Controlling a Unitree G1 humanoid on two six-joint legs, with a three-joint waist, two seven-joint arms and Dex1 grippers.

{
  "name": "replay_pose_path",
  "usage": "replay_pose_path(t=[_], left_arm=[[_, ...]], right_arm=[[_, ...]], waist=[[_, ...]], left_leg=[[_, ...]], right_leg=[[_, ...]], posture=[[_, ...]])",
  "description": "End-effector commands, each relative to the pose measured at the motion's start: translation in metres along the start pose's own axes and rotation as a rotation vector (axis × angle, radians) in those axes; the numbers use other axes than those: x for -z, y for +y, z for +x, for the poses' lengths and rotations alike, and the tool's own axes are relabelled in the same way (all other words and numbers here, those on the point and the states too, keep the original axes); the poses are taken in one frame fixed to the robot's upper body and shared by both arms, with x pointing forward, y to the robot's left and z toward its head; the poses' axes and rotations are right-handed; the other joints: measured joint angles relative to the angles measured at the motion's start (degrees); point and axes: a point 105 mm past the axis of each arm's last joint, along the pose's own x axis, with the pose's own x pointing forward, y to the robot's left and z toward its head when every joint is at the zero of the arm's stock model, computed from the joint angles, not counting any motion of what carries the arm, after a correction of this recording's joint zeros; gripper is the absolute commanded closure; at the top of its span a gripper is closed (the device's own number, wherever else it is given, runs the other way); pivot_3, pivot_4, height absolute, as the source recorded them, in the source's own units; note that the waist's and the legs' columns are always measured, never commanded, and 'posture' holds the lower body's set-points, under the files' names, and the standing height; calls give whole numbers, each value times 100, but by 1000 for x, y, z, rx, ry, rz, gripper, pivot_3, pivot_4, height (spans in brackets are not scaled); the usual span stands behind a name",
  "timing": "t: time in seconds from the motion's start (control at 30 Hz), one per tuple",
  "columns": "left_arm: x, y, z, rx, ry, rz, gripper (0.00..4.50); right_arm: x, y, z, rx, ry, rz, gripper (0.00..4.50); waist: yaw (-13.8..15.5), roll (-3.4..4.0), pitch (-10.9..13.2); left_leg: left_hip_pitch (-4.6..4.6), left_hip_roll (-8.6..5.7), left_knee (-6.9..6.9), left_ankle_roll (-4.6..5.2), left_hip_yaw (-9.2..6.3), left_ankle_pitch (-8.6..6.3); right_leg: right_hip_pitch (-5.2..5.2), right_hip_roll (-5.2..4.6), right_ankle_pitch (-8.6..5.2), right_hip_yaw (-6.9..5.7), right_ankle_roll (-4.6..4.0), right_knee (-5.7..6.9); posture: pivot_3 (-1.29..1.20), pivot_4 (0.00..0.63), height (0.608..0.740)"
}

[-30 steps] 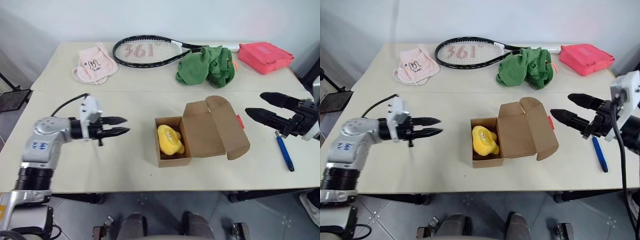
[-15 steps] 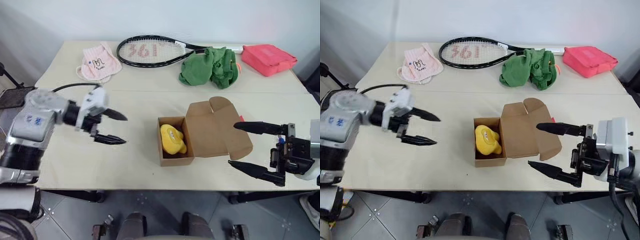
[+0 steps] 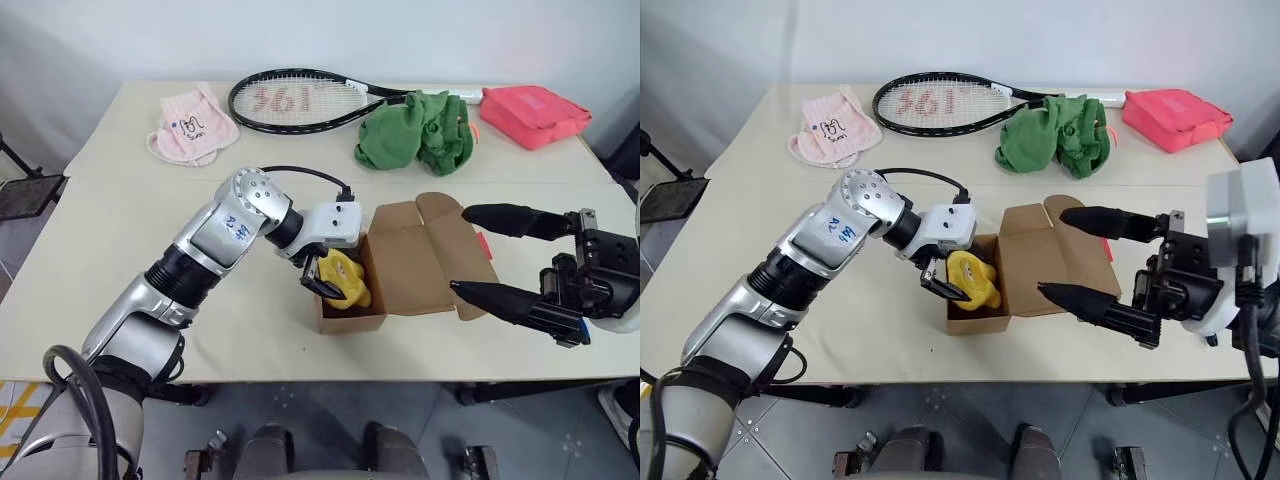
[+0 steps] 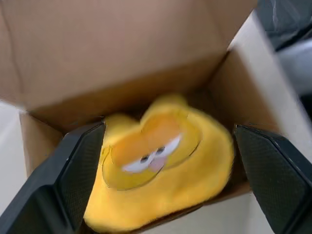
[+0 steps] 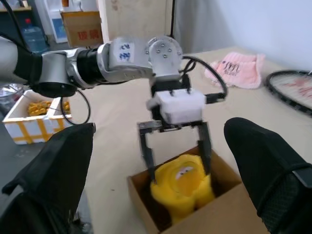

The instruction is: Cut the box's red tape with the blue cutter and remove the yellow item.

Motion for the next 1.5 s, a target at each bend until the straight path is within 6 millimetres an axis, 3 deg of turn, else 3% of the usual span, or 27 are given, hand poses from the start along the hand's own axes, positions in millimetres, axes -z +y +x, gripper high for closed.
replay_pose_path(t=[0.03, 0.07, 0.17, 0.37, 0.6, 0.83, 0.93, 1.07, 1.17, 1.23, 1.33, 1.4, 1.5], left_arm=[[-9, 0, 4, 12, 10, 71, 14], [-8, -1, 6, 20, 18, 78, 14], [5, -5, 16, 60, 49, 55, 609], [8, 0, 19, 49, 40, 57, 2477], [-26, 6, 3, 36, -169, 77, 4370], [-49, 19, -30, 7, -375, 26, 4494], [-50, 19, -43, 9, -439, 24, 4494], [-48, 23, -66, -40, -653, 4, 4494], [-44, 33, -86, -168, -813, -34, 4494], [-32, 41, -114, -323, -951, -120, 4494], [2, 41, -146, -518, -1015, -259, 4494], [48, 28, -165, -674, -970, -385, 4494], [108, -5, -175, -830, -806, -521, 4494]], right_arm=[[-3, 6, -4, 26, 35, 10, 0], [0, 8, -5, 24, 52, 15, 0], [13, 9, -10, 51, 135, 20, 0], [30, 9, -20, 95, 202, -17, 0], [46, 3, -36, 152, 190, -47, 0], [42, -1, -39, 179, 105, -46, 0], [43, -3, -41, 188, 87, -38, 0], [41, -6, -40, 191, 60, -41, 0], [35, -8, -33, 181, 13, -51, 0], [27, -9, -25, 169, -57, -62, 0], [22, -9, -14, 143, -135, -67, 0], [25, -8, -4, 105, -141, -61, 0], [27, -4, 7, 45, -171, -43, 0]], waist=[[38, -7, 4], [65, -7, 4], [87, -8, 4], [92, -8, 4], [89, -8, 4], [73, -8, 4], [65, -8, 4], [11, -7, 4], [-11, -7, 4], [-64, -7, 4], [-163, -7, 4], [-225, -5, 3], [-310, -4, 2]], left_leg=[[-1, 0, 2, 0, -1, 0], [-3, 0, 4, 0, -2, 0], [-6, 0, 5, 1, -2, -1], [-3, 0, 10, 2, -2, -1], [-4, -1, 14, 2, -3, -1], [-3, 0, 15, 1, -3, -1], [-2, 0, 15, 1, -3, -1], [-1, 0, 17, 1, -3, 0], [2, 0, 17, 1, -3, 0], [3, 0, 17, 1, -3, 0], [6, 1, 15, -1, -10, 1], [16, 1, 4, -3, -10, 2], [44, 1, -15, -7, -9, 0]], right_leg=[[1, 0, 0, -1, 0, 0], [1, 0, 0, -1, 0, 0], [1, 0, 0, -1, 0, 0], [2, 0, 0, 0, -1, 5], [1, 0, 1, 0, -1, 9], [1, 0, 0, 0, -1, 11], [2, 0, 0, 0, 0, 10], [3, 0, 1, 0, 0, 15], [4, 0, 1, 0, 0, 16], [3, 0, 0, 1, 0, 18], [3, 0, 0, 0, 0, 26], [2, 0, 1, 1, 0, 29], [5, 0, 1, 3, 0, 51]], posture=[[0, 150, 740], [0, 150, 740], [0, 150, 740], [0, 150, 740], [0, 150, 740], [0, 150, 740], [0, 150, 740], [0, 150, 740], [0, 150, 740], [0, 150, 740], [0, 150, 740], [0, 150, 740], [0, 150, 740]])
